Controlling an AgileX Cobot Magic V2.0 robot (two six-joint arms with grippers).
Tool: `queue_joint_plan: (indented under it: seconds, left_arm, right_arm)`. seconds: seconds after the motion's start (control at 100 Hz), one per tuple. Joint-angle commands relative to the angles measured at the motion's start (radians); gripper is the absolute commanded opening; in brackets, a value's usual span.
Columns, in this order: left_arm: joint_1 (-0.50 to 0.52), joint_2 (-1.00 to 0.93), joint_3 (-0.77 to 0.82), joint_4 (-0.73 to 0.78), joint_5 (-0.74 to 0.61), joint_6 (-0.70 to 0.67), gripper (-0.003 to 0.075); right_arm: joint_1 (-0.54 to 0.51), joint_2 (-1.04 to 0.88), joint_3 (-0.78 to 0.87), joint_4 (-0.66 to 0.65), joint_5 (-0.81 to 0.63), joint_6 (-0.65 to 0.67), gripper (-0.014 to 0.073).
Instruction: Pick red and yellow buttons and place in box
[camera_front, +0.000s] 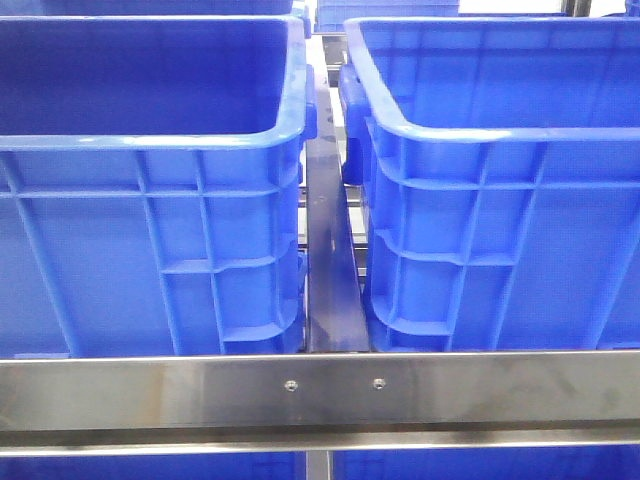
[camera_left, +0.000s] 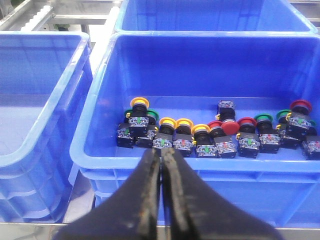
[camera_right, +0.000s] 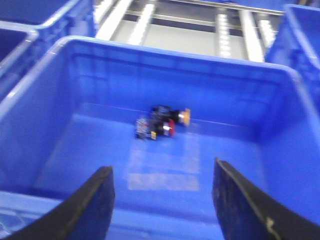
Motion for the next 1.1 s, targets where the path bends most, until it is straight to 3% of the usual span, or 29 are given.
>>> queue_joint_plan:
  seconds: [0.0,0.15,0.41,0.51,0.84,1.09]
  left_arm:
    - [0.002,0.016,-0.022,0.010,-0.078,-0.009,-0.0019]
    - [0.002,0.016,-0.022,0.010,-0.078,-0.009,-0.0019]
    - [0.002,0.016,-0.022,0.010,-0.078,-0.009,-0.0019]
    - [0.002,0.016,-0.022,0.010,-0.078,-0.009,-0.0019]
    - [0.002,0.016,-0.022,0.010,-0.078,-0.009,-0.0019]
    - [0.002,0.016,-0.022,0.010,-0.078,-0.009,-0.0019]
  right_arm:
    - [0.003,-0.053,-0.025,-0.122,-0.020,0.118,0.0456]
    - [0.043,-0.149,0.020,-0.243,-0.011,0.257,0.0456]
    - [0.124,-0.244,0.120,-0.296,-0.009,0.264,0.0441]
    - [0.123,-0.253,0.123,-0.296,-0.009,0.264,0.0358]
    - [0.123,-0.255,0.123,-0.296,0.012,0.264,-0.0075]
    - [0.123,-0.255,0.123,-0.296,0.037,0.264,-0.0068]
